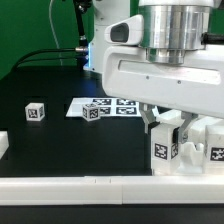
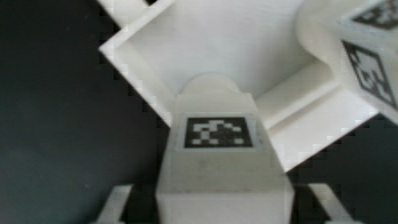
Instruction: Assemble chair
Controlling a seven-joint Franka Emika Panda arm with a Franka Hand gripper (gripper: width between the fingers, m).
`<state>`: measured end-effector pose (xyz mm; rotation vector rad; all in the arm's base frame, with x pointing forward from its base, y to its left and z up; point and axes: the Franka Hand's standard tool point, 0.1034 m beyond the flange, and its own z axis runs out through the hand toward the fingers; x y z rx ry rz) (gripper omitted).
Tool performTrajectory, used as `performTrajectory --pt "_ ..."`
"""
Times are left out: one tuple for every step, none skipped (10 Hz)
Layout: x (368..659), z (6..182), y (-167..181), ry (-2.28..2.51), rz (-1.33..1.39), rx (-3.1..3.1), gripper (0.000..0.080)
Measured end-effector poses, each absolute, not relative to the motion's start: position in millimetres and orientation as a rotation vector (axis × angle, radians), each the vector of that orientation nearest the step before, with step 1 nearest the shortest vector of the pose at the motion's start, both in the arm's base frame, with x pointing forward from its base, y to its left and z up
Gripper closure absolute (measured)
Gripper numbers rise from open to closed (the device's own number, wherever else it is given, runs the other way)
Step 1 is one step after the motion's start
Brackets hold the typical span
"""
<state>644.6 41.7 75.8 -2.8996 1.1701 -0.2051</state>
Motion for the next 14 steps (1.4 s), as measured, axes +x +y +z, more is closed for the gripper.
performTrajectory --pt "644.6 75.8 41.7 1.232 -0.204 -2.871 0.0516" --pt "643.5 76.1 41.7 1.544 -0.189 -2.702 0.0516" --pt "643.5 76.5 41.5 1.774 -0.17 -2.528 0.0516" --pt "645.6 77.6 44.4 2.046 -0.151 -2.26 0.0516" --pt "645.7 76.6 47.2 2.221 -0.143 -2.049 0.0516" --pt "645.6 76.3 47.5 2.27 -0.144 -1.975 0.0515" --pt "645.7 76.4 47.4 2.325 -0.137 -1.907 0.0515" --pt "645.7 76.3 47.3 2.413 -0.124 -1.782 0.0515" --pt "645.7 76.3 47.2 2.431 -0.121 -1.757 0.0515" --pt "645.8 76.3 47.2 2.405 -0.125 -1.794 0.0515" --pt "646.0 76.4 46.4 2.353 -0.131 -1.866 0.0446" --pt "647.3 76.8 43.5 2.241 -0.138 -2.008 0.0253" --pt "648.0 75.1 43.7 2.128 -0.149 -2.135 0.0253" --pt "650.1 73.4 42.7 1.914 -0.195 -2.328 0.0181"
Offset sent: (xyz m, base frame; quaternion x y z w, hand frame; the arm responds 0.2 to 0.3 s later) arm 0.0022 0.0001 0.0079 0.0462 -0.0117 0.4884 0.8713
